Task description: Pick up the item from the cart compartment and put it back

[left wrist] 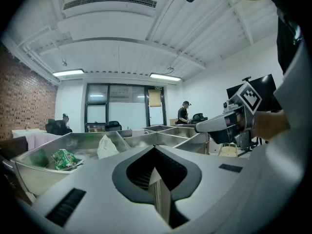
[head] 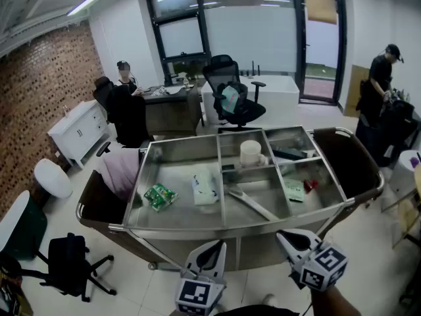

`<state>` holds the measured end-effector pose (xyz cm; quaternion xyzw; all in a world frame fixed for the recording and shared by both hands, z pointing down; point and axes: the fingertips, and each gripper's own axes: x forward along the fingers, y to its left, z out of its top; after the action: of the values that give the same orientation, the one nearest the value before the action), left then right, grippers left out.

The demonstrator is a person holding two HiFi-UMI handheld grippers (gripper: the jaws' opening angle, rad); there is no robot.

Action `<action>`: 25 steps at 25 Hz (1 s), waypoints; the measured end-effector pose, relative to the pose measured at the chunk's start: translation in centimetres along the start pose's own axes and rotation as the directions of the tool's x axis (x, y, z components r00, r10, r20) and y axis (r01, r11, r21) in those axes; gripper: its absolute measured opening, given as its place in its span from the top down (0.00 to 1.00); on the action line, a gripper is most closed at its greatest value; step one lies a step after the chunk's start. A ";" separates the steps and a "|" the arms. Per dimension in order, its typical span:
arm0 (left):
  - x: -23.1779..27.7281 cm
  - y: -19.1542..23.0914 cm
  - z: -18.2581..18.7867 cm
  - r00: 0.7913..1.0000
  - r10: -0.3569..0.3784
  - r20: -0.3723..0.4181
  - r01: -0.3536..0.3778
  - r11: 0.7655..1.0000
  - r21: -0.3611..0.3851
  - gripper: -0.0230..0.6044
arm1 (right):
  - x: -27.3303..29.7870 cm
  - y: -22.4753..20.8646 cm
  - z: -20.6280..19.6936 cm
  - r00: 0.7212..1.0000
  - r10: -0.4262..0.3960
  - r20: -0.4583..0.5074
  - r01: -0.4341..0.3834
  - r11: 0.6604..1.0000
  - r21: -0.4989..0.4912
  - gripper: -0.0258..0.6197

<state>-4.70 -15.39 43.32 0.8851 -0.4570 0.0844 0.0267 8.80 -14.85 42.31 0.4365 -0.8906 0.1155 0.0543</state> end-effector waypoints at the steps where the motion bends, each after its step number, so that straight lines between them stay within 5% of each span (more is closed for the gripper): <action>1: 0.0 0.0 0.0 1.000 -0.002 0.002 0.002 1.000 -0.001 0.96 | 0.2 -0.1 0.6 1.000 0.000 0.004 0.000 1.000 -0.012 0.92; 14: -0.1 0.1 0.3 1.000 -0.004 0.006 0.004 1.000 0.008 0.96 | 3.2 -0.7 7.7 1.000 0.016 -0.002 -0.016 0.983 -0.183 0.76; 25: -0.3 0.0 0.2 1.000 0.001 0.002 -0.001 1.000 0.001 0.96 | 11.4 -3.1 10.4 0.983 0.000 -0.183 -0.072 0.920 -0.386 0.71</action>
<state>-4.86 -15.21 43.07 0.8850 -0.4573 0.0836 0.0257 4.26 -28.07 34.97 0.3883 -0.8950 -0.0249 0.2182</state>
